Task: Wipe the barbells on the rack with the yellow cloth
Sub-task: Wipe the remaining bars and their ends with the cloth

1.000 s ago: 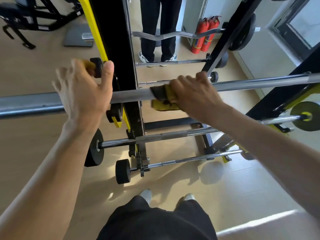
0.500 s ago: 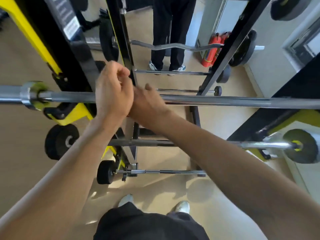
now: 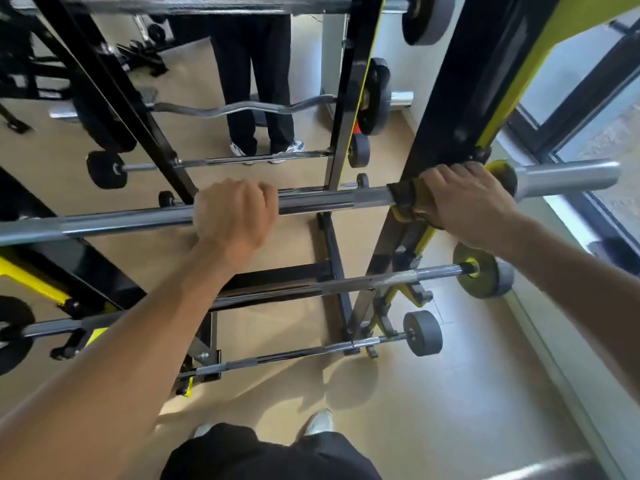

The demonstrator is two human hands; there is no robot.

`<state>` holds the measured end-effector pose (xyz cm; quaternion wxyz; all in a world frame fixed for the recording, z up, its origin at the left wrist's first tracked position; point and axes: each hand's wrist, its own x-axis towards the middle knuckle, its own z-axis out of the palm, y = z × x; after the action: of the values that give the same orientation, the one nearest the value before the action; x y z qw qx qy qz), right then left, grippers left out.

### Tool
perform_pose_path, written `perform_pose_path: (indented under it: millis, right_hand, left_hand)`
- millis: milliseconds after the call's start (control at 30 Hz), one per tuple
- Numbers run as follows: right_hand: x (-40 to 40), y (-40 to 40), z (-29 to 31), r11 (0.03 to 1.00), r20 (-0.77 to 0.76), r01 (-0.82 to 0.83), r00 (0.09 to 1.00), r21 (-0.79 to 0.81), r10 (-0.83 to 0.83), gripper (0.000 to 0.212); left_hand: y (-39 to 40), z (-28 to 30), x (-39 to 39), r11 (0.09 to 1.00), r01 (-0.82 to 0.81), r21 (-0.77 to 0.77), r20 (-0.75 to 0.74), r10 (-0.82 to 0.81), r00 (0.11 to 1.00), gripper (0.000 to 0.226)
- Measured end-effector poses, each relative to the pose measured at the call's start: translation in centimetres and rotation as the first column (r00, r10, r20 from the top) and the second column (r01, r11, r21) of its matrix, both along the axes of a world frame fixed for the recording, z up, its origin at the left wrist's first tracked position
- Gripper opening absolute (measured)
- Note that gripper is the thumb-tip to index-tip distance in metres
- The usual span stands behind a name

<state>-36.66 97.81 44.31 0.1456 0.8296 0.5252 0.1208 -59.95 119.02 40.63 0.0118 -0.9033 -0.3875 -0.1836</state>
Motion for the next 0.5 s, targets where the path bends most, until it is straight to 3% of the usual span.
perform_pose_path:
  millis: [133,300,400,500]
  right_hand:
    - [-0.7,0.5,0.1,1.0,-0.081,0.008,0.997,-0.003,-0.008,0.031]
    - [-7.8,7.8,-0.1,0.982,-0.349,-0.157,0.919,0.106,0.185,0.031]
    - [-10.0,9.1,-1.4,0.942,-0.235,-0.296,0.915,0.16,0.327,0.032]
    - [-5.3,5.3,-0.5,0.965,-0.122,-0.258,0.957,0.057,0.263,0.037]
  left_hand:
    - [-0.6,-0.2,1.0,0.996,-0.076,0.048,0.041,0.074,0.996,0.054]
    - [-0.6,-0.1,0.9,0.991,-0.088,0.105,0.056,0.083,0.995,0.052]
    - [-0.8,-0.3,0.5,0.993,-0.025,0.117,0.071,0.017,0.997,0.05]
    - [-0.3,-0.5,0.4,0.993,-0.026,0.115,0.074,0.017,0.997,0.054]
